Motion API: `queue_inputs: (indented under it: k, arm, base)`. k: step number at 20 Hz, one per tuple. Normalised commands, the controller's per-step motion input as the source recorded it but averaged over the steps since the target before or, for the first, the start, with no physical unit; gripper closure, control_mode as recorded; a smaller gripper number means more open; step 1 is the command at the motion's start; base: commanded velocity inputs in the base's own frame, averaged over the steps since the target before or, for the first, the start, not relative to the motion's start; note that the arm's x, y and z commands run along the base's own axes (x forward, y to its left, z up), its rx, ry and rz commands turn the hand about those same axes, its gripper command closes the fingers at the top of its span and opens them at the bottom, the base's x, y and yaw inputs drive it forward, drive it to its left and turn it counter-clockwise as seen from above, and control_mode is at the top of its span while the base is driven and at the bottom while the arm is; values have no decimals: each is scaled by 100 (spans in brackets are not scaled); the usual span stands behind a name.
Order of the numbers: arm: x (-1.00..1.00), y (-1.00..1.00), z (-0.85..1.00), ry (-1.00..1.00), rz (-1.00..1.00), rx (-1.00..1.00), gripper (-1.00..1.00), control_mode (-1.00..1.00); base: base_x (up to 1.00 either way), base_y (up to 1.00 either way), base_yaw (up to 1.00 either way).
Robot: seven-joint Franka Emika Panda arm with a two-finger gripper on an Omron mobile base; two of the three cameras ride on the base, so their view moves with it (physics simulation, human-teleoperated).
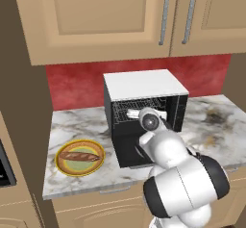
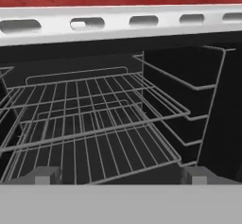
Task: Pull the toaster oven rack outwards. Pick up the baguette from the plate and place it on the toaster oven rack. Close the toaster oven door fully and set the temperature to the lowest setting.
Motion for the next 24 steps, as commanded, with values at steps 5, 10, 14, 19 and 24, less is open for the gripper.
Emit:
queue_inputs:
  k: [5, 10, 14, 19, 24]
  arm:
    - [12, -6, -26, -1, 8, 0, -100, -100]
    - [16, -4, -27, 0, 9, 0, -100, -100]
    - [15, -6, -21, -1, 9, 0, -100, -100]
    - [12, -5, -8, -7, 9, 0, -100, -100]
    - [8, -1, 0, -12, 8, 0, -100, -100]
  base:
    - [0, 0, 0]
    - [0, 0, 0]
    - [0, 0, 0]
    - [0, 0, 0]
    - [0, 0, 0]
